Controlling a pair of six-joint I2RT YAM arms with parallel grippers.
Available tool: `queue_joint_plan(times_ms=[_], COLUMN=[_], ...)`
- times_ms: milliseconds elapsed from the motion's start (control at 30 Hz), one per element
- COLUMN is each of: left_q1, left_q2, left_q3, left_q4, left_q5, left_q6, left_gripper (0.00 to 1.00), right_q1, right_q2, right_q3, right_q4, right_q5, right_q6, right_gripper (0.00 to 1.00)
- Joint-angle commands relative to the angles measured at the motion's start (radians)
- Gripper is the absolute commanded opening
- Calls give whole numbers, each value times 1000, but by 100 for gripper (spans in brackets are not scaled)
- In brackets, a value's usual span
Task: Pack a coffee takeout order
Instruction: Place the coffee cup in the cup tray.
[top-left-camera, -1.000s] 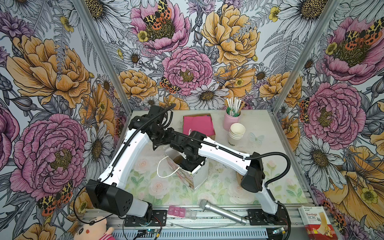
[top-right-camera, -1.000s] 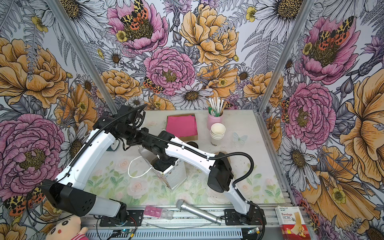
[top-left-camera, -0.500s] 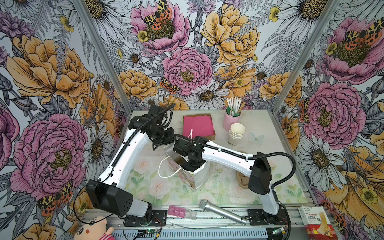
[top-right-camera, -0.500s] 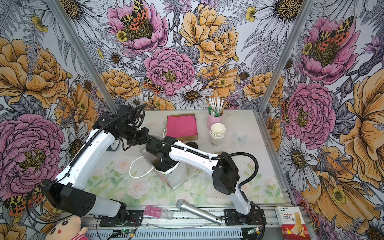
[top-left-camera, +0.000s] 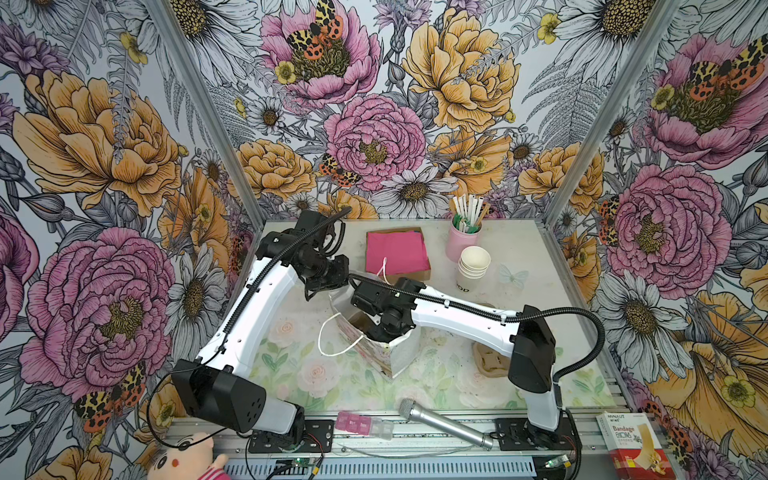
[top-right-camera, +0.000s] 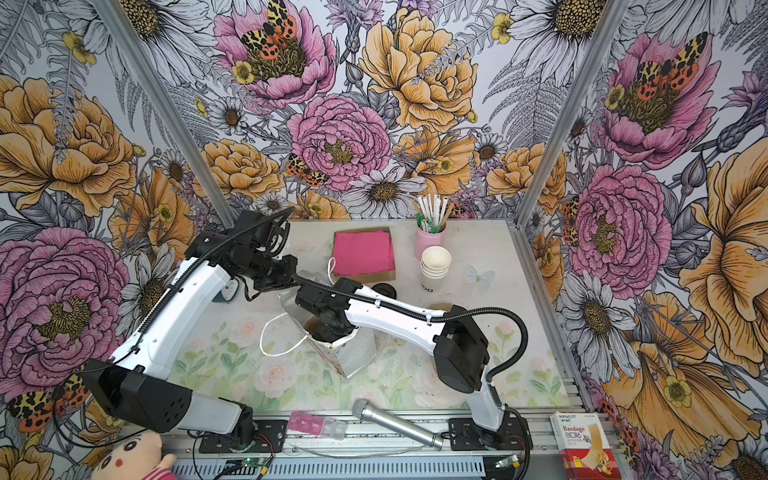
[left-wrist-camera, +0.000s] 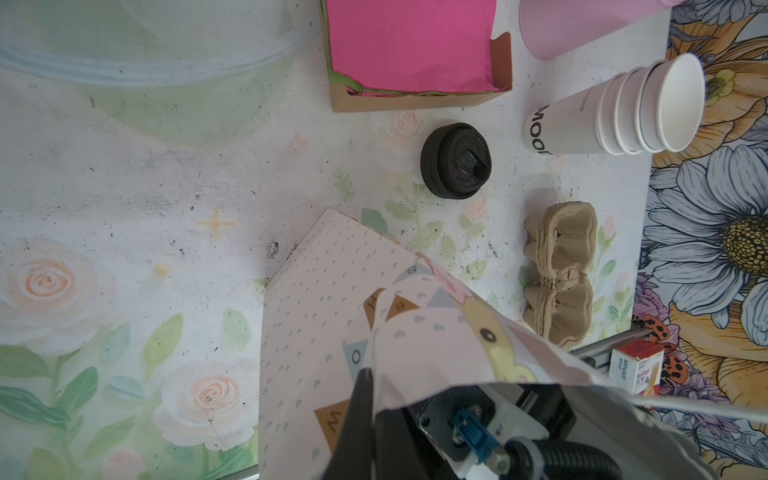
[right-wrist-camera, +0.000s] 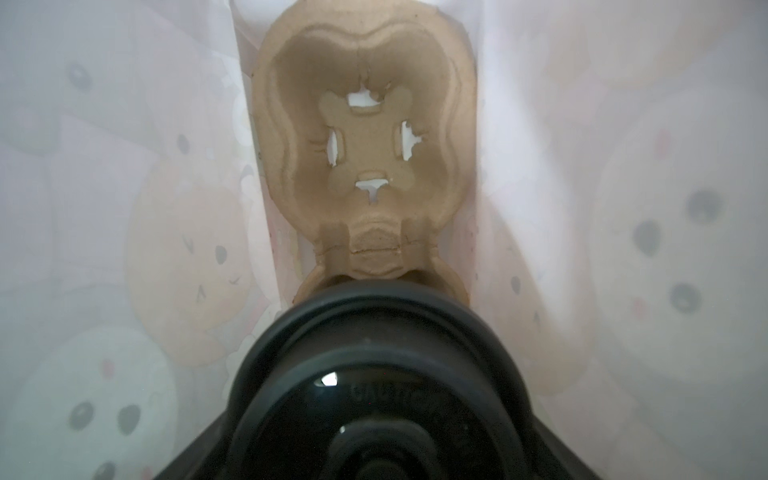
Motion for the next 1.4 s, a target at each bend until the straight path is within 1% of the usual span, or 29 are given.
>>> queue_joint_plan(times_ms=[0,133,533,867,1067,1367], left_q1=[12,13,14,16,13,13], left_q2=[3,3,7,14,19,21], left_q3=[19,20,15,19,24,25], left_q4=[11,12,11,12,11,12], left_q5=[4,5,4,8,12,11], left_q6=[15,15,18,23,20,19], left_gripper=[0,0,0,0,0,0], right_q1=[9,9,18,17,17,17], right_q2=[-20,-27,-131,-111,-92,-124], right_q3=[-33,-37,-104,-137,-146,-189], right_q4=[2,6,87,90,99,159], right_q5=[29,35,90,64,71,83], right_q6=[3,4,-13,-3,-4,-5], right_gripper=[87,87,87,87,87,87])
